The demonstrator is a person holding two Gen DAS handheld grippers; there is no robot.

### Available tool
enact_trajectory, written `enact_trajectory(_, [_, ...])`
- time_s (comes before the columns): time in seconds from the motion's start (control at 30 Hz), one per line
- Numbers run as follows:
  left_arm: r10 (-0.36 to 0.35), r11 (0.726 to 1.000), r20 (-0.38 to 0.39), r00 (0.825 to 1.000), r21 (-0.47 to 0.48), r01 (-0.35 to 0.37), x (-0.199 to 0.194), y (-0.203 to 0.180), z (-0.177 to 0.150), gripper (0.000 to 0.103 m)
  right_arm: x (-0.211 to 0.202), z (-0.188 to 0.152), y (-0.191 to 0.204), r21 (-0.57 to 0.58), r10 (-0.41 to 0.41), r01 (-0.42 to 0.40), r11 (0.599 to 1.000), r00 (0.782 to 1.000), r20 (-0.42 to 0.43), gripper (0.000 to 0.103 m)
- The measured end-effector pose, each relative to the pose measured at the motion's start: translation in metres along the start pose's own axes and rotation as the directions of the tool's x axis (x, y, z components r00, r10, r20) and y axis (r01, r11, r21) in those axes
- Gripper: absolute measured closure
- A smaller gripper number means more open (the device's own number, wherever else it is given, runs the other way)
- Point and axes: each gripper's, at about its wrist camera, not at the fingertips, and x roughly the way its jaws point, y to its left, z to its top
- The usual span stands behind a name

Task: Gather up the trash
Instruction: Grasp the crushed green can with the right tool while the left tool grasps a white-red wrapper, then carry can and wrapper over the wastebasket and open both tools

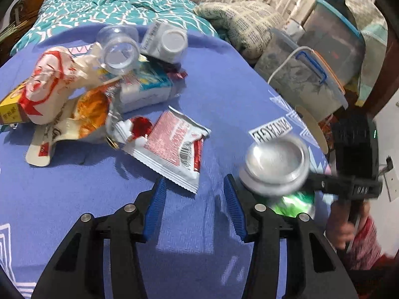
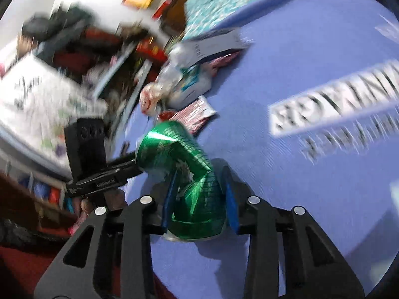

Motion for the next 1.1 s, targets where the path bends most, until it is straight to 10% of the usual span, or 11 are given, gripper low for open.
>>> enact_trajectory(0.23, [-0.037, 0.982, -0.019, 0.999, -0.189, 0.032, 0.01, 0.031, 0.022, 0.059, -0.054, -0.026, -0.041, 0.239, -0.008, -0.055, 0.97, 0.967, 0.256, 0.069])
enact_trajectory(0.27, [-0.02, 0.983, -0.017, 1.0, -0.184, 0.017, 0.012, 0.028, 0.025, 0.066, -0.062, -0.028, -0.048, 0.268, 0.0, -0.08, 0.96, 0.958, 0.287, 0.069])
enact_trajectory(0.3, [-0.008, 0.984, -0.029, 1.0, -0.181, 0.002, 0.019, 0.025, 0.028, 0.098, -0.069, -0.03, -0.055, 0.298, 0.003, -0.103, 0.949, 0.949, 0.316, 0.069])
enact_trajectory(0.37, [-0.022, 0.976, -0.047, 0.999, -0.218, 0.011, 0.028, 0.021, 0.031, 0.098, -0.083, -0.031, -0.066, 0.337, 0.004, -0.133, 0.932, 0.934, 0.357, 0.069])
enact_trajectory(0.57, [-0.15, 0.987, -0.013, 0.989, -0.065, 0.149, 0.014, -0.054, 0.037, 0.099, -0.134, -0.029, -0.089, 0.377, -0.056, -0.14, 0.916, 0.884, 0.464, 0.07])
enact_trajectory(0.9, [-0.292, 0.923, -0.153, 0.944, 0.215, 0.32, 0.098, -0.239, 0.101, 0.099, -0.276, -0.029, -0.14, 0.485, -0.387, 0.033, 0.874, 0.65, 0.654, 0.07])
enact_trajectory(1.1, [-0.236, 0.91, -0.208, 0.949, 0.297, 0.291, 0.179, -0.329, 0.125, 0.098, -0.297, -0.027, -0.179, 0.571, -0.522, 0.126, 0.811, 0.595, 0.611, 0.071])
